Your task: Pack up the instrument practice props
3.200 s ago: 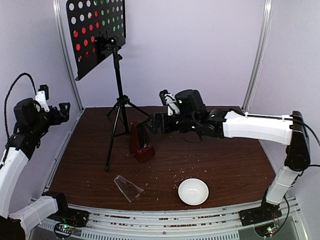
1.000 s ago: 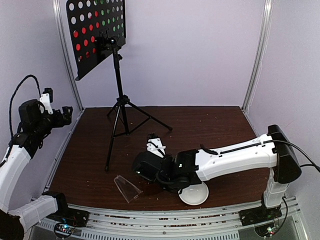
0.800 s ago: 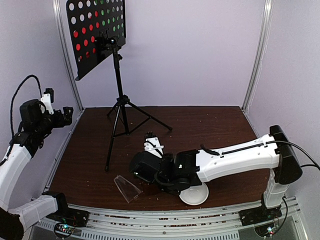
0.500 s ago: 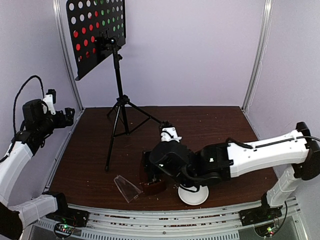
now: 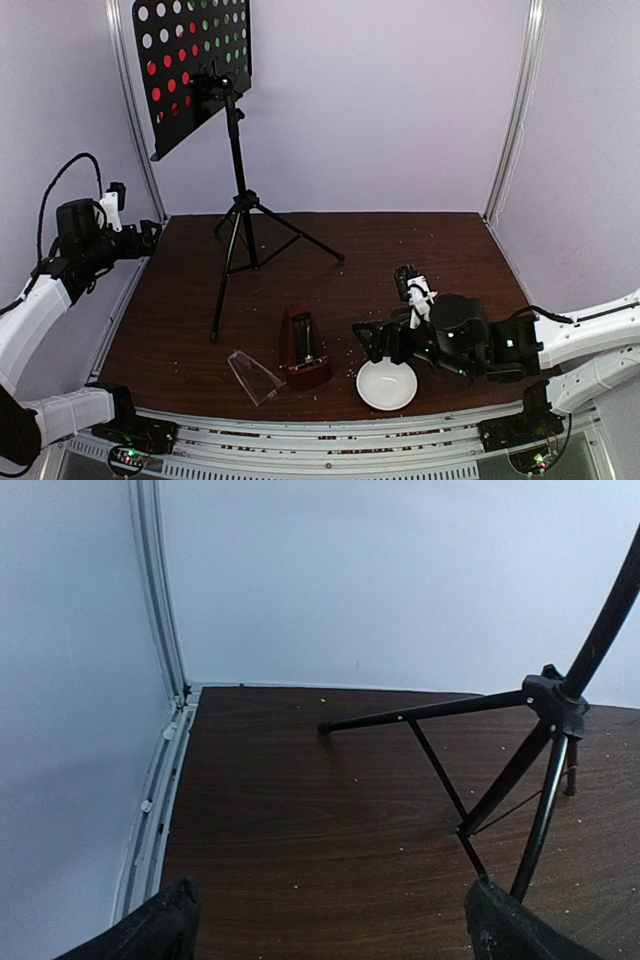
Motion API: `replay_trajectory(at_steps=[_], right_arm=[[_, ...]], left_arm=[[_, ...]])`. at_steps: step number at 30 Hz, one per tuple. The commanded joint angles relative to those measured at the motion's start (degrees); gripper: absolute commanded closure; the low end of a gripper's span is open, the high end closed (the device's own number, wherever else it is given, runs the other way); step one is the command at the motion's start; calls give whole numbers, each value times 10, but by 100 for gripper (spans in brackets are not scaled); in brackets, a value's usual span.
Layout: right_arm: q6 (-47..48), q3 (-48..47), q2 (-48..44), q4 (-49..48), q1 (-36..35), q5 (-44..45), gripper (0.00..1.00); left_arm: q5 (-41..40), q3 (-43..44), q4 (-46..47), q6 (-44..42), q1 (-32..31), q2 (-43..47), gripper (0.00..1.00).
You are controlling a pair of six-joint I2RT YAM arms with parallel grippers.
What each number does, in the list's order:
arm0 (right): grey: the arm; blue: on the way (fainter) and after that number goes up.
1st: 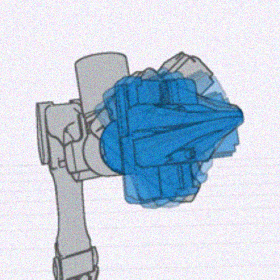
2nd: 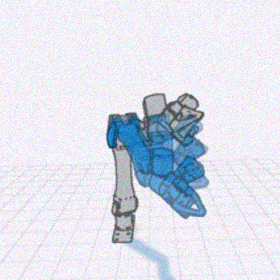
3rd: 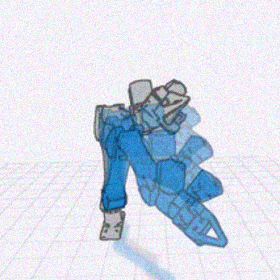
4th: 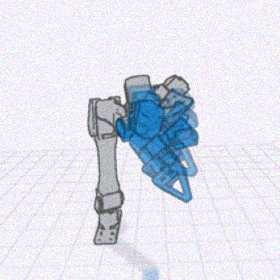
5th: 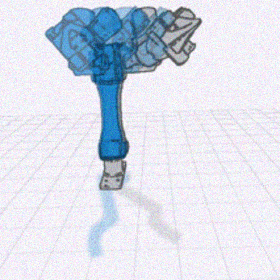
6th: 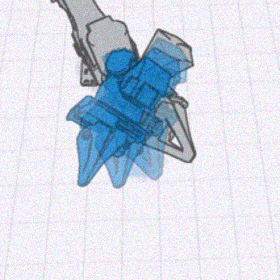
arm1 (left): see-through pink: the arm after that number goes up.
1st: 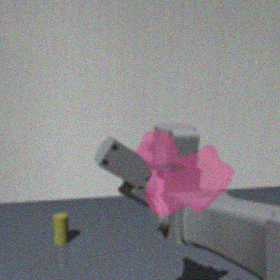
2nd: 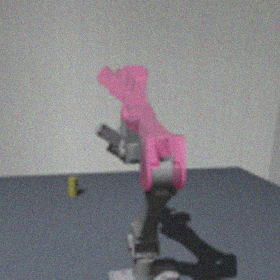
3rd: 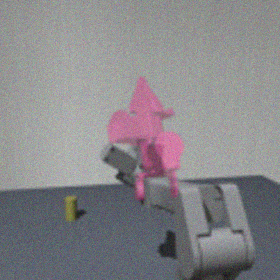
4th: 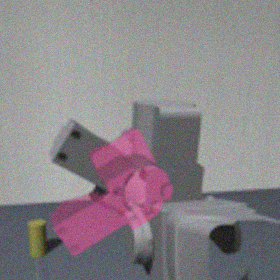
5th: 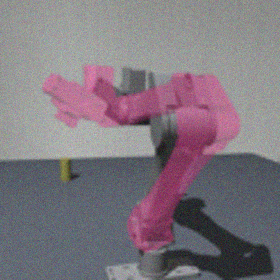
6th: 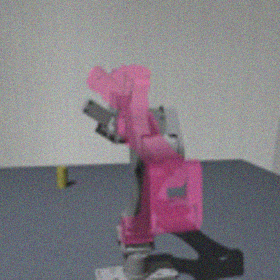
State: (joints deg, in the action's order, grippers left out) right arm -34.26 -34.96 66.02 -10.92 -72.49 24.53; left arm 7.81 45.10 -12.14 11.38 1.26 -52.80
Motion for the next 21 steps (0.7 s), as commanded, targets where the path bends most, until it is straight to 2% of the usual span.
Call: replay_trajectory(at_steps=[1,5,10,14,18,21], right_arm=[[98,55,-72,-181,97,-250,0],[164,30,-59,-155,129,-302,0],[185,-18,31,-156,147,-382,0],[198,-49,105,-164,147,-427,9],[204,-65,157,-175,147,-459,9],[209,-57,180,-225,147,-494,5]], left_arm=[[60,-2,3,31,-15,-6,6],[133,-40,-13,80,-32,-5,10],[177,-83,-10,128,-118,24,18],[247,-108,-2,139,-165,43,29],[313,-184,88,192,-235,57,34],[316,-203,135,195,-293,37,36]])
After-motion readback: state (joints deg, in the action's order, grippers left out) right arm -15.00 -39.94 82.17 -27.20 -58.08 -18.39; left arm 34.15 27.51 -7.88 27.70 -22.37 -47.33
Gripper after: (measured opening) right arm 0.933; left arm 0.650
